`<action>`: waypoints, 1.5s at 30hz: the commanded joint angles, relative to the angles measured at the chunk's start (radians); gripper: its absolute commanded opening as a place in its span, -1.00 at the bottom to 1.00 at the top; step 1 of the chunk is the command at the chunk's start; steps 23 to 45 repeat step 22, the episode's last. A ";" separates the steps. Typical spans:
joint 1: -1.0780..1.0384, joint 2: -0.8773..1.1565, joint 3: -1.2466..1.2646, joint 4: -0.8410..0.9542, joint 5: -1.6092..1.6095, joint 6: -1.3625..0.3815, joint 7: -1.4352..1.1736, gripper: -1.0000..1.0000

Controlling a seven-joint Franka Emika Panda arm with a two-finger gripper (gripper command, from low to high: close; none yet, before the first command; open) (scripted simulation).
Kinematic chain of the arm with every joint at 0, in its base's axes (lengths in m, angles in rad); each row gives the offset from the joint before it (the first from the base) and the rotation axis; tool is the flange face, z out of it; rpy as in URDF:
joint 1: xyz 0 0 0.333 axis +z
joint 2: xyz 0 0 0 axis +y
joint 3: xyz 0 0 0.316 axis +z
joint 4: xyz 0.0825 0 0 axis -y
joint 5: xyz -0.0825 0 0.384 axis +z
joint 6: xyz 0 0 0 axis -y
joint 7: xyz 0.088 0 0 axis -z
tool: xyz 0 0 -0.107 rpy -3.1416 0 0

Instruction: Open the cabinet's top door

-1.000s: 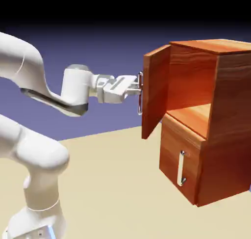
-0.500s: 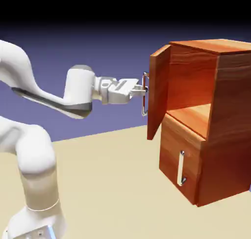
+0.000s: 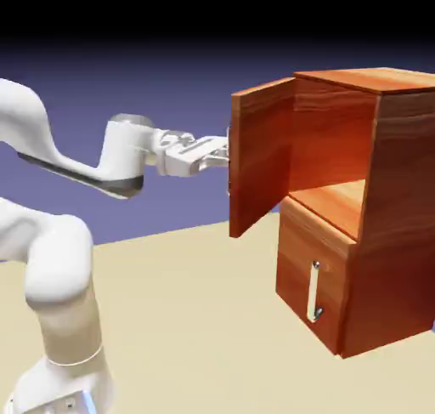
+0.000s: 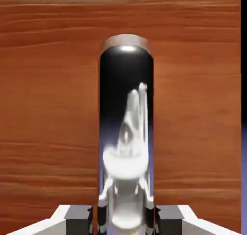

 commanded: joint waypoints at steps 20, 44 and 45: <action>-0.607 0.146 0.670 0.603 0.399 -0.677 -0.042 -1.00; -0.608 0.145 0.670 0.603 0.399 -0.677 -0.042 1.00; -0.608 0.145 0.670 0.603 0.399 -0.677 -0.042 1.00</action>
